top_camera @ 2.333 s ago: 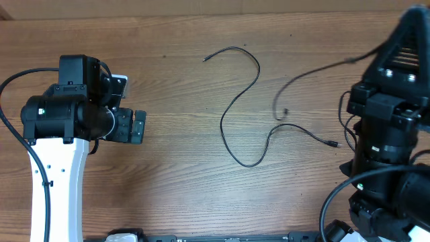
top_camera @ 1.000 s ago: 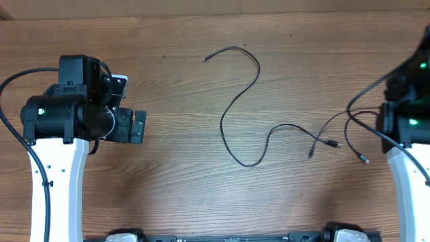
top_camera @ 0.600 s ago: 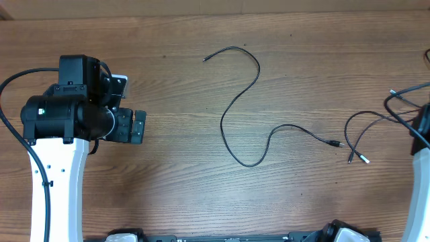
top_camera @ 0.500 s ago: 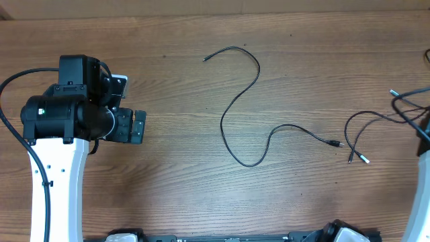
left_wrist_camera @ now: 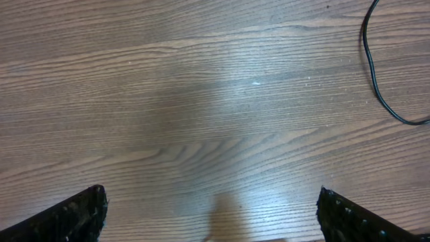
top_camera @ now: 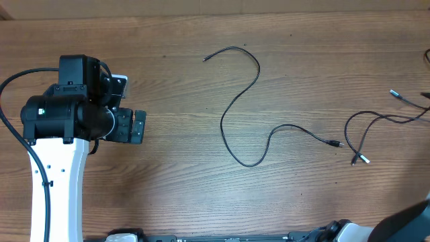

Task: Untangle cables
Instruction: 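Carry the black cable to the far right edge and release it, then move the right gripper back left to the remaining cable and grasp it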

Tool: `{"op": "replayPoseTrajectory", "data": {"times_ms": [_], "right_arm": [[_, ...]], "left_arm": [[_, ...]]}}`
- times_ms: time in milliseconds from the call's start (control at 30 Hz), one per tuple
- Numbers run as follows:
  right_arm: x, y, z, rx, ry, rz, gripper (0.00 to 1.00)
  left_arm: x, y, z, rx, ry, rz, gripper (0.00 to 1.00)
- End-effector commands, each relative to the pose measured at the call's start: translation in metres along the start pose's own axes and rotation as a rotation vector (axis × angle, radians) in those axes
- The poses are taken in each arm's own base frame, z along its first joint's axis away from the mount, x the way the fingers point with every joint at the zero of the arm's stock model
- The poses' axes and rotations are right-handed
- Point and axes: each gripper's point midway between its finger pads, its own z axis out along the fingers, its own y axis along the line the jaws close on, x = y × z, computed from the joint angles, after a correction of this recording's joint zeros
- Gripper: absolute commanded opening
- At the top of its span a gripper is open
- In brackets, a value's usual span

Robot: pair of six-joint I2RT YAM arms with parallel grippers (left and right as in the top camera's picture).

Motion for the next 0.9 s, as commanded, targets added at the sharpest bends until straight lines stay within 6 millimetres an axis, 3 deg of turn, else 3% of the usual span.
{"op": "replayPoseTrajectory", "data": {"times_ms": [0,300,400,467,533,633,867], "right_arm": [[0.02,-0.003,0.019,-0.013,0.073,0.086,0.04],[0.101,-0.004,0.063,-0.13,0.334,0.16,0.07],[0.124,-0.009,0.069,-0.107,0.392,0.157,0.19],[0.134,-0.01,0.071,-0.098,0.421,0.154,0.35],[0.139,-0.011,0.07,-0.098,0.441,0.155,0.65],[0.142,-0.004,0.068,-0.136,0.464,0.162,1.0],[0.151,0.038,0.049,-0.384,0.564,0.211,1.0]], "left_arm": [[-0.001,0.002,0.0,-0.005,-0.001,-0.006,0.99],[-0.001,0.002,0.0,-0.005,-0.001,-0.006,0.99],[-0.001,0.002,0.0,-0.005,-0.001,-0.006,1.0],[-0.001,0.002,0.0,-0.005,-0.001,-0.006,1.0],[-0.001,0.002,0.0,-0.005,-0.001,-0.006,0.99],[-0.001,0.002,0.0,-0.005,-0.001,-0.006,1.0],[-0.001,0.002,0.0,-0.005,-0.001,-0.006,1.0]]}}
